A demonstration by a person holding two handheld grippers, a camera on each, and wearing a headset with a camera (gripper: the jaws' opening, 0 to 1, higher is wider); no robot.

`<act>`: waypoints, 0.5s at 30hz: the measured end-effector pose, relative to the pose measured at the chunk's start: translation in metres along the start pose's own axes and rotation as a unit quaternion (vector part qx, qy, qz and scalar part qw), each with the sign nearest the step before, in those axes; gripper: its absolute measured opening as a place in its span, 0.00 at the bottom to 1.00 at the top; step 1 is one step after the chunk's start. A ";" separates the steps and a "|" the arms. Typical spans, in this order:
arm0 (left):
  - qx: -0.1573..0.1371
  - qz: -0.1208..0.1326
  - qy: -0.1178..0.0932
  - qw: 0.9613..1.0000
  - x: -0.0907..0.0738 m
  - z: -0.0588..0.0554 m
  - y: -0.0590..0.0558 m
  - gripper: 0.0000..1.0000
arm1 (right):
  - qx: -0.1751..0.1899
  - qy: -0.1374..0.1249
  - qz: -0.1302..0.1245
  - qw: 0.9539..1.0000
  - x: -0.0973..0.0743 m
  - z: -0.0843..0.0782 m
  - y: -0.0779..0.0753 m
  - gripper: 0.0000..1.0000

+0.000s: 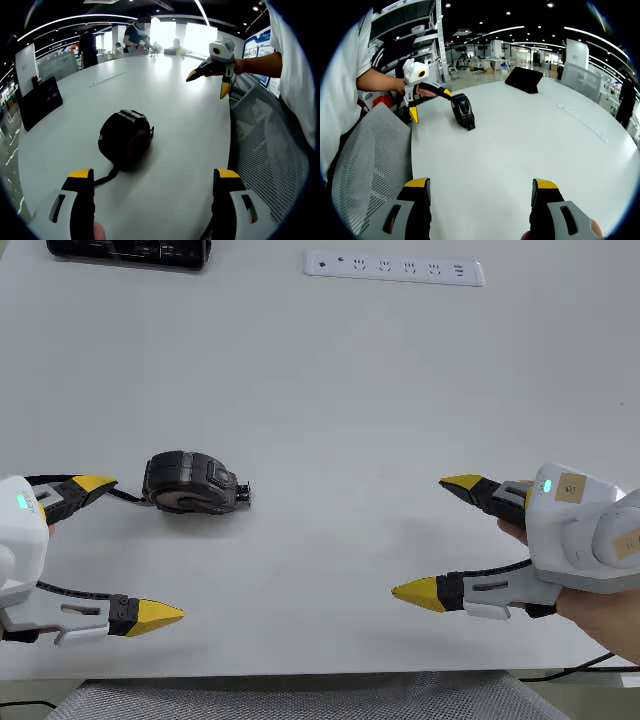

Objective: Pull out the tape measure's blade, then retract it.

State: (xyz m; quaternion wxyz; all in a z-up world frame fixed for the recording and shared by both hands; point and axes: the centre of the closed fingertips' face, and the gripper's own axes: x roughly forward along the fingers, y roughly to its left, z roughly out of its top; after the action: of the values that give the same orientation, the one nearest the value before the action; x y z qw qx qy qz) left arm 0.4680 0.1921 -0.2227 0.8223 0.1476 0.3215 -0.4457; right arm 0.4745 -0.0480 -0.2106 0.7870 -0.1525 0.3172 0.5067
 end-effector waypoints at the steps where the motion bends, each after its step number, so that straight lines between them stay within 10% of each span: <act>1: -0.001 0.000 -0.001 1.000 0.000 0.000 0.000 0.97 | -0.004 0.000 0.000 1.000 0.000 0.000 0.000 0.82; 15: -0.002 0.006 -0.004 1.000 0.000 0.001 0.004 0.96 | -0.007 -0.009 -0.009 1.000 0.000 0.004 -0.006 0.86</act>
State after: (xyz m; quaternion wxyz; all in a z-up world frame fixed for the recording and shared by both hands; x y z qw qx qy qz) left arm 0.4717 0.1940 -0.2221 0.8265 0.1457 0.3180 -0.4411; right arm 0.4807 -0.0487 -0.2080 0.7934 -0.1565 0.3051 0.5029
